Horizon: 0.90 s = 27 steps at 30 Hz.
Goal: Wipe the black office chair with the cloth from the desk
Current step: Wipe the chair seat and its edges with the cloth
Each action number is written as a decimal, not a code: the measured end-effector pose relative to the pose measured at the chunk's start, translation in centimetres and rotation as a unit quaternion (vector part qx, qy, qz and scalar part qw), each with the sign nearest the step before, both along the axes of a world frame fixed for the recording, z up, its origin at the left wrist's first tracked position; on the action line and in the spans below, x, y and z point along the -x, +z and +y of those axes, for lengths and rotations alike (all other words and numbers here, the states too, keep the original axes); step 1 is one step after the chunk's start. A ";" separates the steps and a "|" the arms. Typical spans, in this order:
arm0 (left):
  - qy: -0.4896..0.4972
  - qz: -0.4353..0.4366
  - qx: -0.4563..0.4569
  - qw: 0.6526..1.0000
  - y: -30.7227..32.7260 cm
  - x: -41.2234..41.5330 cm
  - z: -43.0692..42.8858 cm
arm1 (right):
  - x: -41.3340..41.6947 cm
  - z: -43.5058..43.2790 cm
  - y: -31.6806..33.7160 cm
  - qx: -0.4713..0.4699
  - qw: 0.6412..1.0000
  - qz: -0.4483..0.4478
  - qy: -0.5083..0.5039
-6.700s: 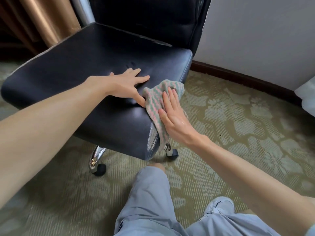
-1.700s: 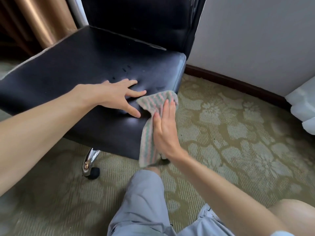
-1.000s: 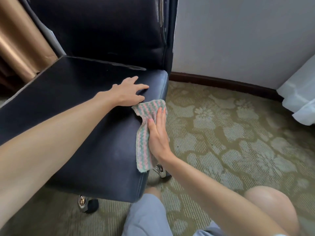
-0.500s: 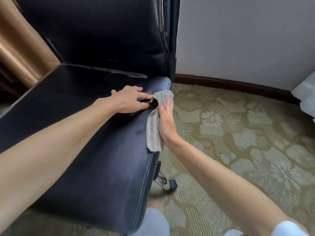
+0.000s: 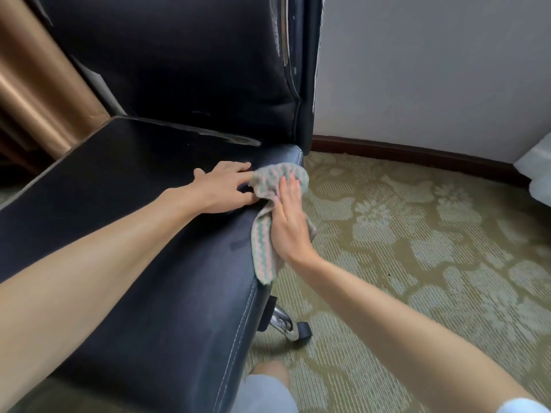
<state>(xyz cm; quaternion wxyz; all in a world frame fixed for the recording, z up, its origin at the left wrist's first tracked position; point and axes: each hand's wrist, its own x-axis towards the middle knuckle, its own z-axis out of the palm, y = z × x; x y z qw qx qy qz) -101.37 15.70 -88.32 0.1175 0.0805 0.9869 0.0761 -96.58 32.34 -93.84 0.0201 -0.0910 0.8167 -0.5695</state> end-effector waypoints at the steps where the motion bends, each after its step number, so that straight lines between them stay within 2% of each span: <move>1: -0.001 0.000 0.001 1.000 -0.1 0.1 0.0 | 1.3 0.2 0.0 -0.021 1.000 0.007 0.005; 5: -0.003 0.011 -0.012 1.000 0.0 0.5 0.0 | 6.0 1.2 0.5 -0.082 0.995 0.027 0.039; 10: 0.011 0.008 -0.005 1.000 -0.3 0.8 -0.1 | 9.1 1.4 1.8 -0.102 0.992 0.017 0.067; 21: 0.007 0.003 0.036 0.999 1.3 -2.7 0.3 | 2.5 1.7 0.1 -0.077 0.993 0.033 0.083; 27: 0.025 -0.094 0.069 0.993 0.9 -7.4 -1.1 | 2.0 1.4 0.9 -0.082 0.994 0.026 0.066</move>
